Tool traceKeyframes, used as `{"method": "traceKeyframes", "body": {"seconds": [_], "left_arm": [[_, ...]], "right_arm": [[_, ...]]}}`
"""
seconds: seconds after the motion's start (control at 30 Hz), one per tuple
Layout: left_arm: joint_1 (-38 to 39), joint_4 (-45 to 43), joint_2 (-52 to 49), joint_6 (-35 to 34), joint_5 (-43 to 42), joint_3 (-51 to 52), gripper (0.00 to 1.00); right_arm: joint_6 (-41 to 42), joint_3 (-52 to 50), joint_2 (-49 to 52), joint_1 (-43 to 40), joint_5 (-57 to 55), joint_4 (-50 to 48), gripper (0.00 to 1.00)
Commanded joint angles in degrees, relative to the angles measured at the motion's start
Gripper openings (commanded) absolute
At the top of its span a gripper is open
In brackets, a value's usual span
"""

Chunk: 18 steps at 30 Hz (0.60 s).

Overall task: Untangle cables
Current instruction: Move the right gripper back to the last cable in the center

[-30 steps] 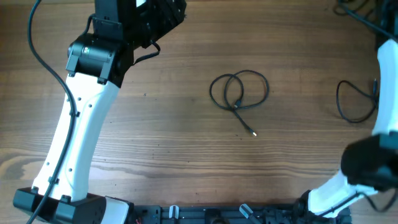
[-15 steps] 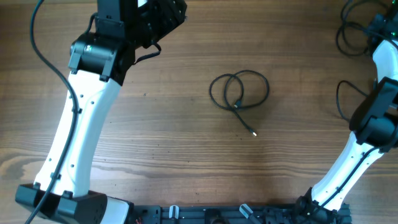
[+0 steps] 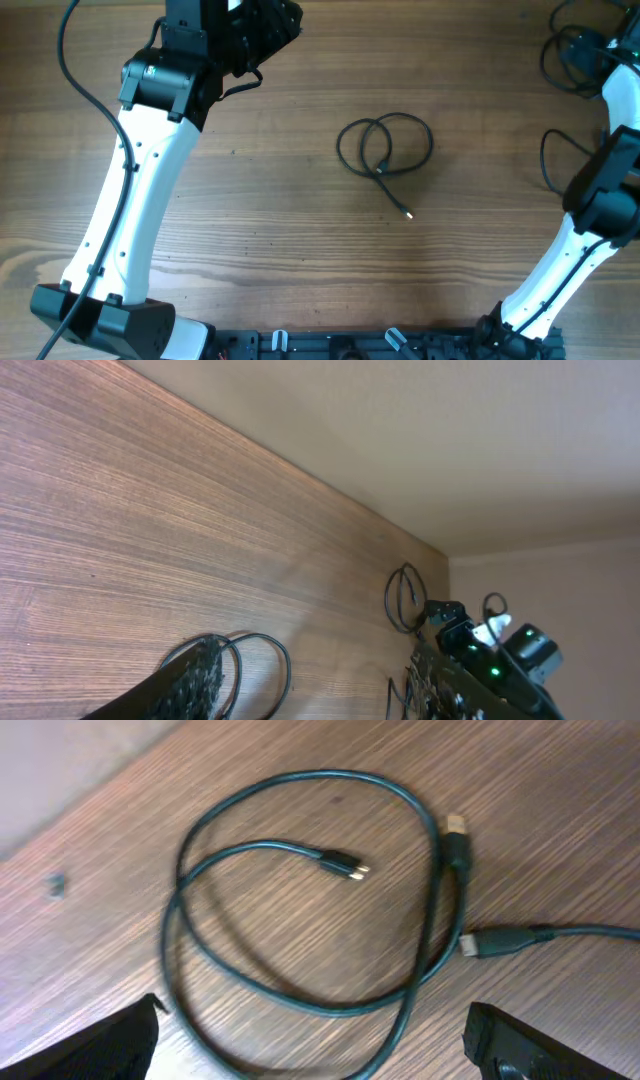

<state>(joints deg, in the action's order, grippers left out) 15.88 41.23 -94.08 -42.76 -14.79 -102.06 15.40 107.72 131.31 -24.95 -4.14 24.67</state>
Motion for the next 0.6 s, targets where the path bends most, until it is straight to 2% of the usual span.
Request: {"method": "traceKeyframes", "body": {"seconds": [0.0,0.1,0.17,0.23,0.4,0.57], "left_arm": [[-0.24,0.04,-0.44,0.33,0.72,-0.26,0.61],[-0.24,0.17,-0.44,0.57,0.79,-0.26,0.62],[-0.24,0.44,-0.55,1.95,1.16,-0.26,0.62],[-0.24,0.52,-0.83,4.37,1.42,-0.26,0.62],[-0.44,4.24,-2.58,5.25,9.53,-0.26,0.62],[-3.56,6.21,-3.82,5.22,12.94,-0.26,0.62]], "right_arm": [[0.96,0.61,-9.03,-0.24,9.75,3.72,1.0],[-2.25,0.61,-12.72,-0.2,23.26,9.07,1.0],[-2.34,0.61,-14.71,0.39,38.32,14.34,1.0],[-2.29,0.59,-14.84,1.46,43.54,17.92,1.0],[-5.2,0.52,-14.64,9.05,40.83,29.79,1.0],[-8.24,-0.7,-14.64,20.79,24.94,34.8,1.0]]}}
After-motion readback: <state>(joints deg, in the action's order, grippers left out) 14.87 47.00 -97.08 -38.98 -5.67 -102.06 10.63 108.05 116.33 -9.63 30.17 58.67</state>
